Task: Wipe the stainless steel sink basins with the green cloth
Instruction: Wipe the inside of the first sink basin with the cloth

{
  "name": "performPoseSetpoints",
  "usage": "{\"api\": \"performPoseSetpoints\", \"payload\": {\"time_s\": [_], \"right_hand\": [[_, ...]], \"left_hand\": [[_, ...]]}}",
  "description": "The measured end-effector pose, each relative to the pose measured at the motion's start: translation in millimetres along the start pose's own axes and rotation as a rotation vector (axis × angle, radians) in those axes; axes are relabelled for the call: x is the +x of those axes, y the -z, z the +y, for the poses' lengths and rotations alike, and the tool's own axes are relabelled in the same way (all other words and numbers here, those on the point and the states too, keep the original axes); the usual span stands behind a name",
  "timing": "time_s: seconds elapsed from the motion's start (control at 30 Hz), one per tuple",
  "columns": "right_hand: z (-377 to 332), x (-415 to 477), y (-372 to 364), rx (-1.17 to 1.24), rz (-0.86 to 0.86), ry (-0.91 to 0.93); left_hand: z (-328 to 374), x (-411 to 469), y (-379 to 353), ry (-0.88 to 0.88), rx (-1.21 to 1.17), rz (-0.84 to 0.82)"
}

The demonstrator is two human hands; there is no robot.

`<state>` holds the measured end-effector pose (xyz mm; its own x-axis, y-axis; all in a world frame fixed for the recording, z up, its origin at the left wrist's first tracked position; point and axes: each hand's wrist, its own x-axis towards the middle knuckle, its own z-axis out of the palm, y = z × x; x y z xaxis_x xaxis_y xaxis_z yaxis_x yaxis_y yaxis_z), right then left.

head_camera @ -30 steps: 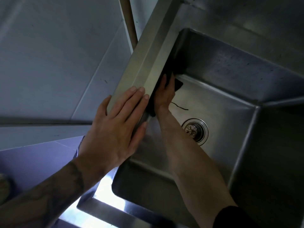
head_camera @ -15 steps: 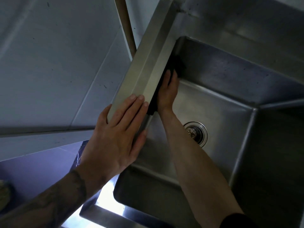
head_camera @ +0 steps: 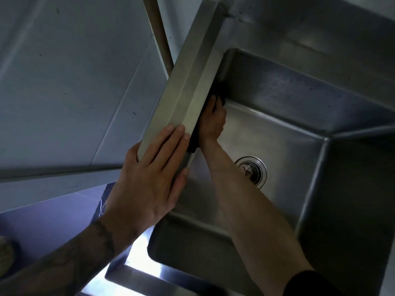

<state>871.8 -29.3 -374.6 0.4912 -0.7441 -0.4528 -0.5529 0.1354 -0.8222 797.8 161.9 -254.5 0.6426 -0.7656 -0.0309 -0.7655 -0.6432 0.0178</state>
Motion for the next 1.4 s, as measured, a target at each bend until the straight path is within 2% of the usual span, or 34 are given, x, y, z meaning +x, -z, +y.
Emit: {"api": "performPoseSetpoints", "payload": {"time_s": [0.07,0.17,0.23,0.27,0.4,0.43,0.5,0.6,0.67,0.73,0.87,0.93,1.1,1.17,1.3,1.33,1.4], "right_hand": [[-3.9,-11.6,2.7,0.031,0.014,0.069],[-3.9,-37.9,10.9,0.137,0.077,0.307],[4.1,-41.3,10.1,0.137,0.096,0.387],[8.4,-36.7,8.4,0.113,0.092,0.368],[16.1,-12.9,1.0,-0.042,-0.049,0.028],[15.8,-12.1,1.8,-0.068,-0.062,-0.006],[13.2,-21.5,4.4,-0.035,-0.042,0.068],[14.6,-55.1,11.9,0.108,0.025,0.292],[21.3,-67.8,11.0,0.121,0.064,0.358],[29.4,-63.2,7.1,0.049,0.047,0.275],[39.8,-46.0,3.9,-0.1,-0.079,-0.03],[38.6,-58.8,6.9,-0.05,-0.074,0.003],[36.1,-114.7,20.0,0.234,-0.014,0.3],[41.3,-105.1,14.4,0.154,0.002,0.246],[45.5,-72.9,4.4,-0.081,-0.064,-0.061],[45.6,-73.6,4.9,-0.093,-0.06,-0.06],[40.3,-89.3,11.4,0.019,-0.027,0.07]], "left_hand": [[0.6,0.0,1.3,0.003,-0.001,0.002],[0.9,0.5,1.0,-0.003,-0.014,0.008],[-0.1,0.7,0.4,-0.003,-0.016,0.013],[0.1,0.2,0.2,-0.005,-0.017,0.013],[0.0,0.1,0.6,-0.005,-0.011,0.013],[0.2,0.0,1.3,-0.006,-0.014,0.01],[-0.1,0.6,2.0,-0.005,-0.02,0.011],[0.3,-0.1,1.8,-0.011,-0.033,0.009],[-0.6,0.1,1.9,-0.013,-0.038,0.005],[-0.7,-0.5,1.2,-0.022,-0.029,0.0],[0.0,-0.8,0.3,-0.02,-0.025,0.004],[-0.2,-0.7,0.7,-0.021,-0.038,0.013],[0.2,-0.3,0.0,-0.016,-0.058,0.013],[0.1,0.1,0.0,-0.021,-0.045,0.006],[-0.2,0.2,0.6,-0.022,-0.022,-0.004],[0.0,0.6,1.3,-0.024,-0.021,-0.009],[0.2,-0.3,0.7,-0.027,-0.024,-0.012]]}}
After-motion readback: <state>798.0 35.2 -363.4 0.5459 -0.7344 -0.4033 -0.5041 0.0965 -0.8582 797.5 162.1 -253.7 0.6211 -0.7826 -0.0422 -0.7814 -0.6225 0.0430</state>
